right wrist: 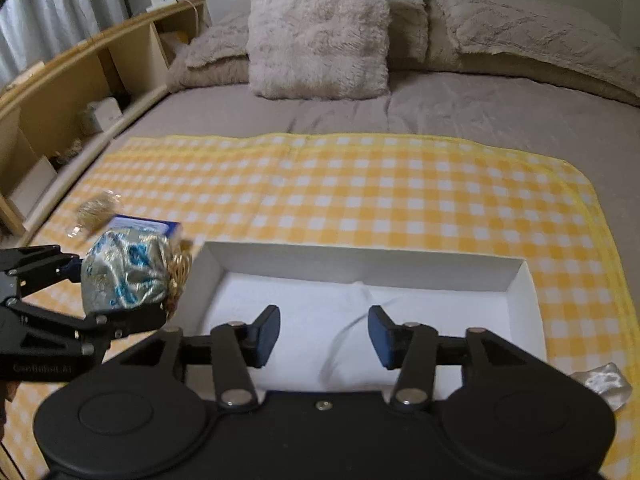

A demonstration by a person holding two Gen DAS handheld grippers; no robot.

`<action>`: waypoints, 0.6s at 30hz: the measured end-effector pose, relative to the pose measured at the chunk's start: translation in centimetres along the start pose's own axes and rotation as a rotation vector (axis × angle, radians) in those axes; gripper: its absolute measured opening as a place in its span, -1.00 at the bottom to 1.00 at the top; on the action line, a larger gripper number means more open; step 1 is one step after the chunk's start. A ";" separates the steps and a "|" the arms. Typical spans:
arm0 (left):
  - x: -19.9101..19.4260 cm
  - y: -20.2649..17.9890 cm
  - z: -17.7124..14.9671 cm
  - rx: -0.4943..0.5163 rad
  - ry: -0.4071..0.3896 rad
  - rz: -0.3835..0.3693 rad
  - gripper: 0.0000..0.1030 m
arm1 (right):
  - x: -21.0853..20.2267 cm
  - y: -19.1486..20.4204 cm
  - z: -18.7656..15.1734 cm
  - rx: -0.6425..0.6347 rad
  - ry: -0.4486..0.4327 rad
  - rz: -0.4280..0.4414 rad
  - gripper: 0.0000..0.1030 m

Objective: Organize soft objects
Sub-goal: 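Lower the pouch into the box with the left tool while the right tool drops the mask in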

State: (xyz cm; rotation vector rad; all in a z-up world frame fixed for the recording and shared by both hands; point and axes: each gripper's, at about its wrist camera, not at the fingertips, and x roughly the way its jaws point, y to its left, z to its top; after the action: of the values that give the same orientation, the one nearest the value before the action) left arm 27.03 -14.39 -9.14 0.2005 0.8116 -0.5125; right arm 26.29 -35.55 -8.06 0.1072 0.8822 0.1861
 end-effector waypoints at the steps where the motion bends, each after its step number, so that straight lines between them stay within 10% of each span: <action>1: 0.4 -0.1 0.0 0.010 0.009 -0.004 0.36 | 0.2 -0.1 0.0 0.004 0.004 -0.003 0.02; 9: 3.0 -0.8 0.0 0.053 0.030 -0.041 0.40 | 1.1 -1.9 -0.1 0.028 0.035 -0.028 0.11; 12: 3.7 -0.8 0.2 0.065 0.008 -0.025 0.97 | 1.3 -2.1 -0.2 0.033 0.043 -0.029 0.14; 18: 5.1 0.0 0.1 0.036 0.049 0.000 1.00 | 1.6 -2.1 -0.4 0.027 0.062 -0.028 0.26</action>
State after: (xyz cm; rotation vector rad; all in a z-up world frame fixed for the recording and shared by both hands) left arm 29.98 -16.25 -12.83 0.2474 0.8501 -0.5244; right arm 27.20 -37.27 -9.92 0.1144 0.9474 0.1521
